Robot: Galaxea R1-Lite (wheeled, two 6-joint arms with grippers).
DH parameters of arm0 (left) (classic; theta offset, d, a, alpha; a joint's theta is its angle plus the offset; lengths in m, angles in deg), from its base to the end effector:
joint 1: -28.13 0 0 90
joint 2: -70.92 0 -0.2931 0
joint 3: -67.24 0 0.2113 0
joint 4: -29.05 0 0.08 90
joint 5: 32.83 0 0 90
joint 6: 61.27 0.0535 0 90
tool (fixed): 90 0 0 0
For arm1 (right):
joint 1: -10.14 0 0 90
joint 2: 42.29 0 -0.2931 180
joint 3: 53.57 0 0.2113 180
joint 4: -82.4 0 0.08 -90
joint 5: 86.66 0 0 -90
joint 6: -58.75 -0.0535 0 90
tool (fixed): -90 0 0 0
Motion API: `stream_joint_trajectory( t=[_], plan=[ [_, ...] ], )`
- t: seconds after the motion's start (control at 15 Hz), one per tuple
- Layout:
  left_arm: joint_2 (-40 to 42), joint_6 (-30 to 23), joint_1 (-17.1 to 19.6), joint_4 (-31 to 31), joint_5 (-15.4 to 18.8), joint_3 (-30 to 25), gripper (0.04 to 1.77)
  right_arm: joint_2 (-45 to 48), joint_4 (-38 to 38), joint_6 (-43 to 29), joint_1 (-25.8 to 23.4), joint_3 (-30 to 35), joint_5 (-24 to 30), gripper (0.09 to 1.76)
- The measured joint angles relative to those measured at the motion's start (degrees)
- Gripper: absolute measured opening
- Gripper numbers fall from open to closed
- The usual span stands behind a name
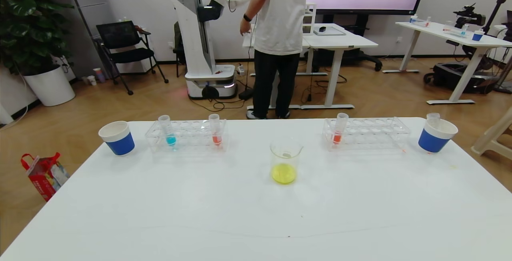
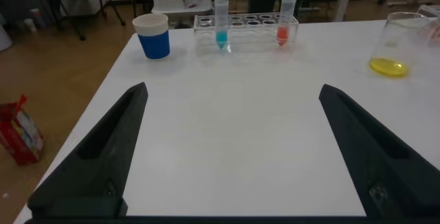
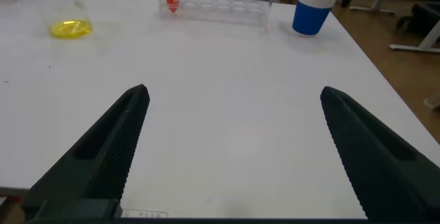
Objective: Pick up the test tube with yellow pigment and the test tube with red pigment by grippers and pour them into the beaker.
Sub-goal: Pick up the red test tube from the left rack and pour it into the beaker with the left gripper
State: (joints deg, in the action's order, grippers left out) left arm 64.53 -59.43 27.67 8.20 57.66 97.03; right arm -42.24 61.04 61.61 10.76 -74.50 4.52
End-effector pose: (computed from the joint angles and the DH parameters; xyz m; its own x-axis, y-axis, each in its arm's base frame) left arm 0.0360 -0.0007 0.1225 0.9989 -0.0166 0.0445 0.0151 0.9994 0.0325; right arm 0.0377 0.0015 0.0745 0.9995 0.0314 -0.0066 -0.0317 0.9983 -0.0498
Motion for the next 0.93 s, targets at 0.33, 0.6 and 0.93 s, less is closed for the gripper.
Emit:
stream_joint_trajectory(
  t=[0.33, 0.6, 0.93],
  plan=[
    [-24.42, 0.20, -0.59, 16.60, -0.02, 9.09, 1.74, 0.00, 0.02, -0.02, -0.02, 0.00, 0.00, 1.74],
    [-48.13, 0.72, -2.86, 36.91, -1.17, 11.52, 1.74, 0.00, 0.00, -0.02, -0.02, 0.00, 0.00, 1.74],
    [-73.62, -0.50, -18.01, 57.56, -14.79, 15.46, 1.74, 0.00, 0.00, -0.02, -0.02, -0.02, 0.00, 1.74]
  ],
)
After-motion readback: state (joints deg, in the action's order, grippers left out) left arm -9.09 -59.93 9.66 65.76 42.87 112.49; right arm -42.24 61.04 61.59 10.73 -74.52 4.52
